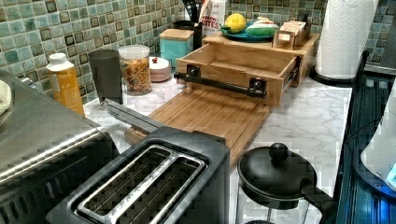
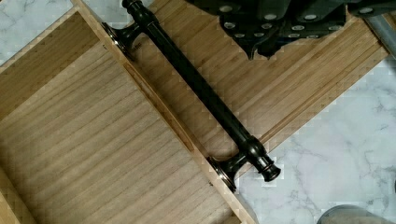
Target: Close the drawer.
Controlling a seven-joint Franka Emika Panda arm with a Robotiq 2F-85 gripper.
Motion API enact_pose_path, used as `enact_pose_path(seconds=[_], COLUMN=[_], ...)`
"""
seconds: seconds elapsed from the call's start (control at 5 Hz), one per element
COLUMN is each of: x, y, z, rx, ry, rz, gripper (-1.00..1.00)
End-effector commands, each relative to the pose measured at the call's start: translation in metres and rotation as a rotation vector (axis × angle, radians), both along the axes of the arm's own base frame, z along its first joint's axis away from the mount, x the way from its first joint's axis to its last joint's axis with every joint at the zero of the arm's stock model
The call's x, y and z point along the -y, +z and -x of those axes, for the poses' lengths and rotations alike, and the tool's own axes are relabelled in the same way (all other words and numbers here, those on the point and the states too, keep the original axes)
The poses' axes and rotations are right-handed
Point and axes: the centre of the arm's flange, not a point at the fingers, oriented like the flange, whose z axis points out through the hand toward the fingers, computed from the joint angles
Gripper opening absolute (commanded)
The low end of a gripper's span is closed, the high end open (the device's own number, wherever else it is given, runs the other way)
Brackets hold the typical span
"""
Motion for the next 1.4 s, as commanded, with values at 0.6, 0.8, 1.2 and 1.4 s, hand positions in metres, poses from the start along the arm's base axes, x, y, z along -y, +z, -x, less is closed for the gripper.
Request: enact_pose_path(seconds=[0.6,0.8,1.2,1.4], x=[-0.028,-0.047,-0.056,-0.053], y=[-0.037,-0.057,-0.108,-0.128], z=[0.009,0.018,0.023,0.022], rx=[0.009,0.045,0.015,-0.019], ry=[0.232,0.324,0.444,0.507], rz=[-0.092,-0.081,0.009,0.045], gripper=[-1.00,-1.00,-1.00,-1.00])
